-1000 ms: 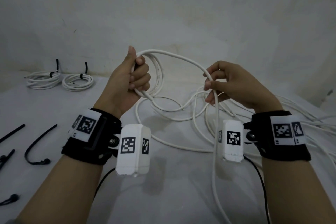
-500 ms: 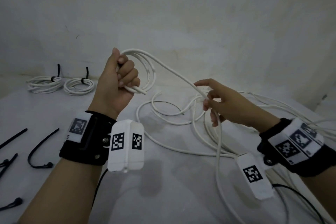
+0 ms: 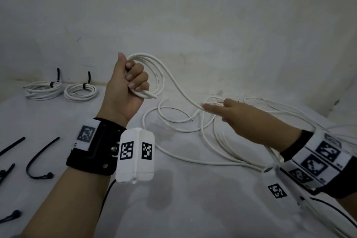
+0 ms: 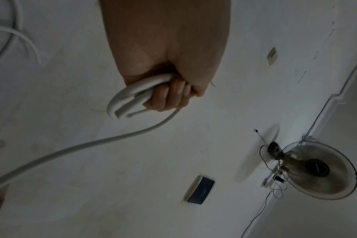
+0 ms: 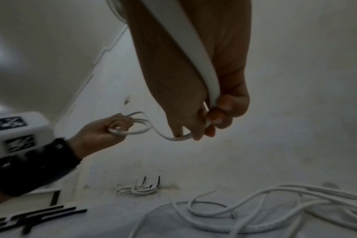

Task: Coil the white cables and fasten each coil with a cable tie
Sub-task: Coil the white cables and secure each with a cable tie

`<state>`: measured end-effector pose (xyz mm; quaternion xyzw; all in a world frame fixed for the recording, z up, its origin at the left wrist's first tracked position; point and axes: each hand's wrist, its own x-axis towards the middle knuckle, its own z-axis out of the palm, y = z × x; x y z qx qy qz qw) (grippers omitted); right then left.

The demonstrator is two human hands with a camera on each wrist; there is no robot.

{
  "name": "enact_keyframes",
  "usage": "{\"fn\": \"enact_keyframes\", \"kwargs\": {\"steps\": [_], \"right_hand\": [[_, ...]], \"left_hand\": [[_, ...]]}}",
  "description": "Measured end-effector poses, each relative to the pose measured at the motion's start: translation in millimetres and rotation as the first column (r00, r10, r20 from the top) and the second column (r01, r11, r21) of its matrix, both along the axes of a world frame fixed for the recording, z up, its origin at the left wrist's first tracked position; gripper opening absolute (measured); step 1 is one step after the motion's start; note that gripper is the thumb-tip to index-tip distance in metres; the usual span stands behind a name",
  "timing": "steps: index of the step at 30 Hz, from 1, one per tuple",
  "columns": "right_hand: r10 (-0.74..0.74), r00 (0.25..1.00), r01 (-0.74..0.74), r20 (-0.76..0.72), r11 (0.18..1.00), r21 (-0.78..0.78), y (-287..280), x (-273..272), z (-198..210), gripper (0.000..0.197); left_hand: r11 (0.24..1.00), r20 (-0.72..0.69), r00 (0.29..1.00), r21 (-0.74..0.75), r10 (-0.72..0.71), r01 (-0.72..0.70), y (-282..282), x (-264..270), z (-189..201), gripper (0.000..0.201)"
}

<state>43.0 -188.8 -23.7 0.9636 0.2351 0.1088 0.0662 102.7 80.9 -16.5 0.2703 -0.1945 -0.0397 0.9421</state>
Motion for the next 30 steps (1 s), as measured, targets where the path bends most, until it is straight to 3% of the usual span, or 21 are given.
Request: {"fn": "enact_keyframes", "kwargs": {"steps": [3, 6, 9, 12, 16, 20, 23, 26, 28, 30], "right_hand": [[-0.003, 0.997, 0.015, 0.078, 0.989, -0.149, 17.2, -9.5, -0.8, 0.073], [0.154, 0.969, -0.095, 0.194, 0.955, -0.280, 30.6, -17.0, -0.1, 0.055], [0.280, 0.925, -0.195, 0.257, 0.930, -0.311, 38.0, -22.6, -0.2, 0.046], [0.340, 0.908, -0.252, 0.246, 0.910, -0.329, 47.1, -35.0, 13.3, 0.042], [0.363, 0.873, -0.306, 0.325, 0.928, -0.214, 51.0, -41.9, 33.7, 0.036], [0.309, 0.887, -0.292, 0.344, 0.951, -0.102, 46.0, -33.7, 42.8, 0.021], [0.262, 0.900, -0.260, 0.347, 0.964, -0.053, 44.9, -28.7, 41.1, 0.018], [0.287, 0.900, -0.305, 0.329, 0.952, 0.003, 46.9, -28.2, 37.4, 0.008], [0.285, 0.911, -0.315, 0.298, 0.947, 0.057, 46.2, -28.2, 34.5, 0.023], [0.249, 0.936, -0.288, 0.247, 0.948, 0.138, 43.7, -29.0, 31.8, 0.026]], "left_hand": [[0.998, 0.029, 0.999, 0.058, 0.015, -0.017, -8.1, -3.8, 1.2, 0.047], [0.987, 0.061, 0.998, 0.158, 0.028, -0.037, -19.6, -7.3, 2.4, 0.043], [0.956, 0.127, 0.991, 0.281, 0.045, -0.079, -28.8, -11.6, 1.2, 0.042], [0.887, 0.207, 0.977, 0.441, 0.045, -0.135, -35.1, -16.4, -3.4, 0.056], [0.803, 0.239, 0.971, 0.577, 0.010, -0.150, -43.8, -21.7, -8.1, 0.041], [0.706, 0.266, 0.963, 0.689, -0.037, -0.163, -48.9, -29.5, -8.7, 0.035], [0.679, 0.250, 0.967, 0.719, -0.054, -0.148, -51.9, -34.5, -7.4, 0.033], [0.593, 0.299, 0.954, 0.769, -0.002, -0.240, -54.3, -36.1, -7.4, 0.037], [0.547, 0.318, 0.947, 0.785, 0.049, -0.292, -54.3, -35.9, -7.3, 0.037], [0.535, 0.318, 0.943, 0.783, 0.097, -0.319, -51.6, -33.4, -7.6, 0.035]]}}
